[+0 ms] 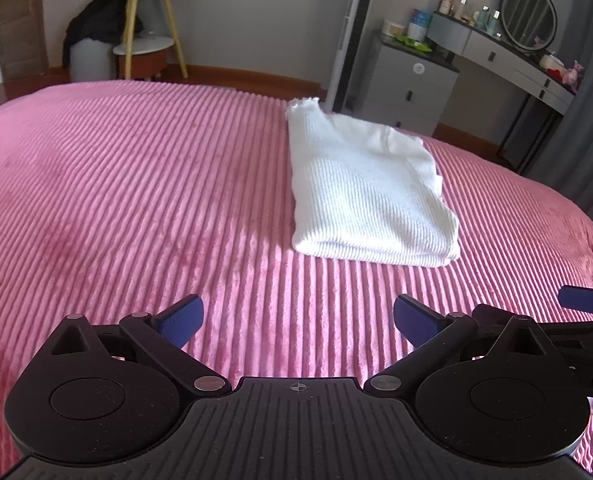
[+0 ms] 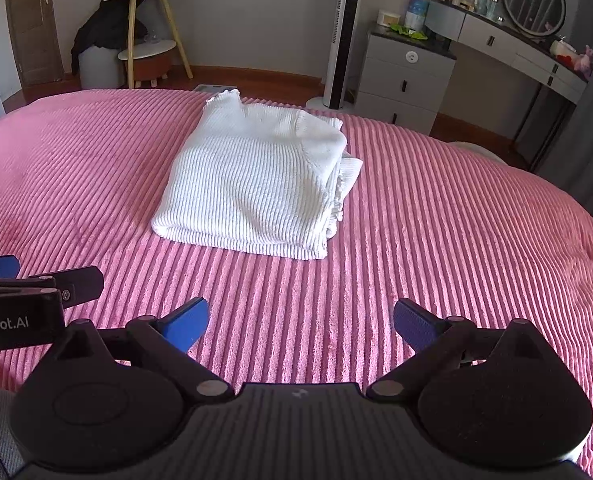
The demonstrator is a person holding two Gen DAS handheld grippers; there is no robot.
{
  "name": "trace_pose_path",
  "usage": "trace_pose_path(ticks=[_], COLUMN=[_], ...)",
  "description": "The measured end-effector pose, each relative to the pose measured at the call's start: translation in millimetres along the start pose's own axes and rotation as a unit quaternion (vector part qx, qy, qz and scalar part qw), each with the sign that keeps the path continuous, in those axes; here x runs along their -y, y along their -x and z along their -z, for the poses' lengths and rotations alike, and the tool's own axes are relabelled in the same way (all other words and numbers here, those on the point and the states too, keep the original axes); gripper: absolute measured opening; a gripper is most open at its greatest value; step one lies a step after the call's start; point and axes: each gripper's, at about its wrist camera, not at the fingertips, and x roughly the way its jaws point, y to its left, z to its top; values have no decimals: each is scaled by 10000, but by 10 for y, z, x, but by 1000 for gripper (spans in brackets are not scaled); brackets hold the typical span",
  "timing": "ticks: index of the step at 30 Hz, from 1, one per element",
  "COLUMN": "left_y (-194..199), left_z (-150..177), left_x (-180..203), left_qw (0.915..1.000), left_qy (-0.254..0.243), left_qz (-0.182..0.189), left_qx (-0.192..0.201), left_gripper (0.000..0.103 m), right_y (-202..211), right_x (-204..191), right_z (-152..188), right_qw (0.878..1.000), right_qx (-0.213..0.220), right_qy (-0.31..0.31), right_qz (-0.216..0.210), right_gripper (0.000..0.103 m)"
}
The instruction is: Fold small clothes
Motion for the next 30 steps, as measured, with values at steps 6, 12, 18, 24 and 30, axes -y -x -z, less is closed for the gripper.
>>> trace_pose_path(ticks=[6, 12, 18, 24, 30], left_y=[-6, -4, 1, 20, 24], left_z=[-6, -14, -18, -23, -23], left_x=[27, 57, 98, 120, 150], left_qw=[10000, 10000, 9999, 9999, 9998], left_qy=[-25, -50, -88, -133, -186], left_qz=[23, 29, 58, 64, 73], left_qx=[-31, -31, -38, -9, 7], left_gripper=[103, 103, 103, 103, 103], right_y=[-13, -14, -1, 14, 32], right_x=[25, 63, 77, 98, 114], right_z=[6, 9, 16, 14, 19], right_qw=[10000, 10000, 9999, 9999, 9998], right_qx=[7, 26, 56, 76, 103], right_qy=[-25, -71, -100, -134, -147], right_qz=[4, 29, 64, 67, 91], right_gripper=[99, 99, 99, 99, 99])
